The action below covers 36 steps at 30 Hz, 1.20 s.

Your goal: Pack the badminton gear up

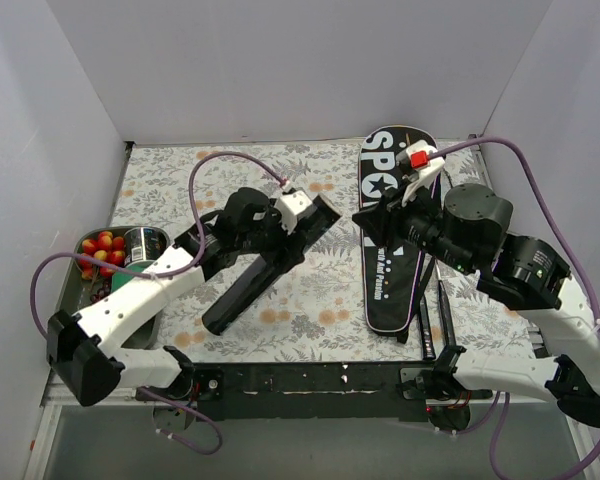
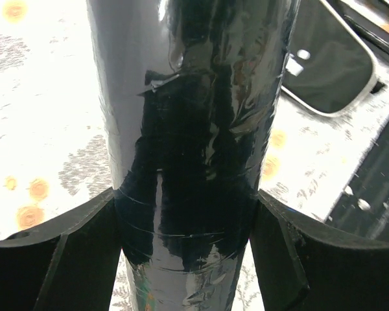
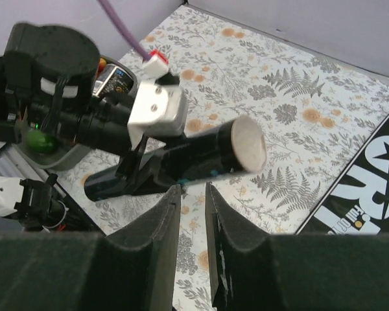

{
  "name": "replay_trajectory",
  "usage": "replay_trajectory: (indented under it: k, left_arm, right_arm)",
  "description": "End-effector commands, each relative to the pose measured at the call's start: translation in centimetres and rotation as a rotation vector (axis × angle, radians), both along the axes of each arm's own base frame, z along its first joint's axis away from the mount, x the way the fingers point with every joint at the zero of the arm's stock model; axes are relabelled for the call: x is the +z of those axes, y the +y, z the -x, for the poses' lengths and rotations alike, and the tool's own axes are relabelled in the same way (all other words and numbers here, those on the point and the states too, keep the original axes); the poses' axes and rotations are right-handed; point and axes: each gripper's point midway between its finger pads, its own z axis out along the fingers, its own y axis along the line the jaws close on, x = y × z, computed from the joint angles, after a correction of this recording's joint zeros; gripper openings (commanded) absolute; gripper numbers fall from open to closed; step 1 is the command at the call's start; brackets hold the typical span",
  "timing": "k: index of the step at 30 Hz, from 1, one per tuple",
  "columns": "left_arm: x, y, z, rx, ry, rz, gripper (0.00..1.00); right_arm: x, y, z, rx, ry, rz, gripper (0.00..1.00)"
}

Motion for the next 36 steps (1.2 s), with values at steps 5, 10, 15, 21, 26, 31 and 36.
replay_trajectory:
  k: [5,10,15,21,26,31,36]
  left_arm:
    - [4.1,4.1,-11.4,0.276,-0.042,0.069,0.20]
    - [1.9,9.8,-18.9,0.514,0.009,0.076,0.19]
    - [-2.0,16.1,-24.2,0.770,0.057,0.018,0.23]
    - [-7.1,20.6,-28.6,0.925,0.170,0.015,0.23]
    - [-11.2,23.3,-30.6,1.033,0.218,-0.081,0.27]
    - [-14.1,24.7,-31.7,1.078,0.246,-0.185,0.37]
    - [-14.1,25.4,-31.9,1.080,0.240,-0.205,0.61]
  right_arm:
    - [-2.3,-2.0,0.6,-0.070,0.044,-0.069,0.27]
    - [-5.9,-1.8,1.7,-0.041,0.128,-0.071,0.24]
    - [-9.7,-0.9,2.9,0.012,0.210,-0.068,0.23]
    - [-11.8,-1.0,3.2,0.018,0.233,-0.041,0.23]
    - [-13.1,-0.4,3.7,0.057,0.259,-0.020,0.24]
    - [-14.2,-0.2,3.8,0.067,0.269,-0.009,0.28]
    - [-15.1,0.1,4.0,0.083,0.282,0.011,0.39]
